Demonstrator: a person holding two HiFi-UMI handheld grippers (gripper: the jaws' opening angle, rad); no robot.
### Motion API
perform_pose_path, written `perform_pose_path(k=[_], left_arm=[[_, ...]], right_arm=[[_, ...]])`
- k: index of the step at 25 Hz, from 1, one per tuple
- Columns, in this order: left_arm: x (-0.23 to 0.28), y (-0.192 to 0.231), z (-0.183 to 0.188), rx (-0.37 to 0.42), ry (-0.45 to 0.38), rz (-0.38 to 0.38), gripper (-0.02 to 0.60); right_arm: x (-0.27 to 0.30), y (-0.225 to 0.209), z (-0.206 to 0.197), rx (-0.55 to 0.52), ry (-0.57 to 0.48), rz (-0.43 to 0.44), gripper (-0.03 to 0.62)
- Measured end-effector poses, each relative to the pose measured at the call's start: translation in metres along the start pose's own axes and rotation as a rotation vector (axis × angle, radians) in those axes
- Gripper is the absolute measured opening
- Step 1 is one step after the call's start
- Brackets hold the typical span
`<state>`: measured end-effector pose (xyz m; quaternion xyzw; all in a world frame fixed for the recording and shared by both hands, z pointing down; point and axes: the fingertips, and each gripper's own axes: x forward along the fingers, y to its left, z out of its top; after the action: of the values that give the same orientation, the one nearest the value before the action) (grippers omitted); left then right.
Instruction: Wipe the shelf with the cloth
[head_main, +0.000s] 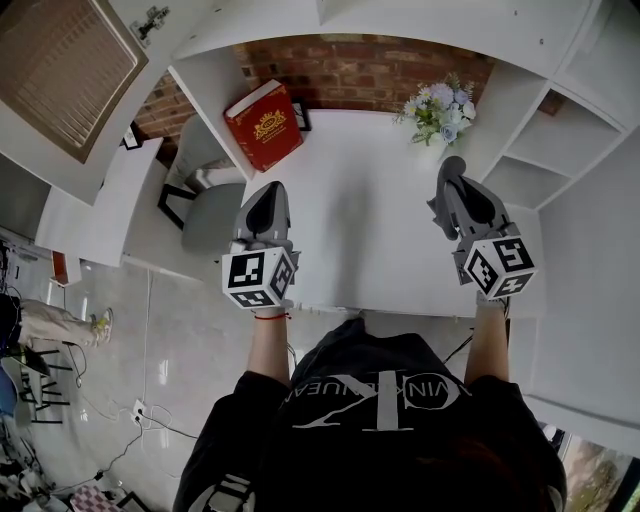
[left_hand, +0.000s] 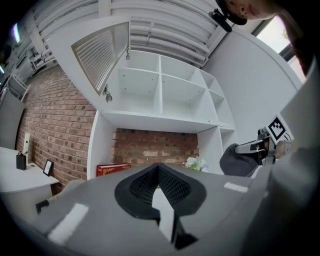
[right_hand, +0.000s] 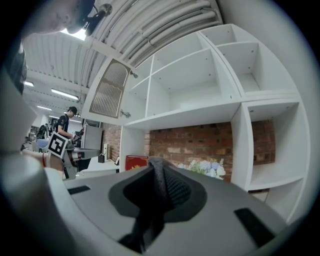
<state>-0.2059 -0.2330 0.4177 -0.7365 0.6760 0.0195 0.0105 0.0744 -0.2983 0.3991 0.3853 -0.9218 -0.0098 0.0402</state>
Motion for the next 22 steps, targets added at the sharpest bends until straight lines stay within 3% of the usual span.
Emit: perform_pose_path(k=[22], left_arm=[[0.009,0.004,0.017,0.001,-0.026,-0.033,0.011]], right_arm=[[0.004,0.000,0.000,0.012,-0.015,-0.014,0.060]])
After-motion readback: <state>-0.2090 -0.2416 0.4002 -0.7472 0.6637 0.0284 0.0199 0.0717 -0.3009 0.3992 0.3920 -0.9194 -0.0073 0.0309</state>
